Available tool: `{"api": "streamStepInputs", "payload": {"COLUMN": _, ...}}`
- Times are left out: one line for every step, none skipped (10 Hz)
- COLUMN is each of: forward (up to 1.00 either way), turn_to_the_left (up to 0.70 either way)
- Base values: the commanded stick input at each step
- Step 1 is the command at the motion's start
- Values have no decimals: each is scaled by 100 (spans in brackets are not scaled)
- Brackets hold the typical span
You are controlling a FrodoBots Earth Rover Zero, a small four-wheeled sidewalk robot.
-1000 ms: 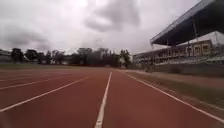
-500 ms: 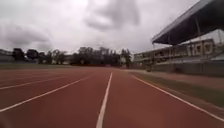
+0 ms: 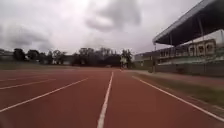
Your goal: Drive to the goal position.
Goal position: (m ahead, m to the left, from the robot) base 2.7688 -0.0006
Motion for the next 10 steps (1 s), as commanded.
{"api": "streamStepInputs", "payload": {"forward": 70, "turn_to_the_left": 0}}
{"api": "streamStepInputs", "payload": {"forward": 70, "turn_to_the_left": 0}}
{"api": "streamStepInputs", "payload": {"forward": 70, "turn_to_the_left": 0}}
{"api": "streamStepInputs", "payload": {"forward": 70, "turn_to_the_left": 0}}
{"api": "streamStepInputs", "payload": {"forward": 70, "turn_to_the_left": 0}}
{"api": "streamStepInputs", "payload": {"forward": 70, "turn_to_the_left": 0}}
{"api": "streamStepInputs", "payload": {"forward": 70, "turn_to_the_left": 0}}
{"api": "streamStepInputs", "payload": {"forward": 70, "turn_to_the_left": 0}}
{"api": "streamStepInputs", "payload": {"forward": 70, "turn_to_the_left": 0}}
{"api": "streamStepInputs", "payload": {"forward": 70, "turn_to_the_left": 0}}
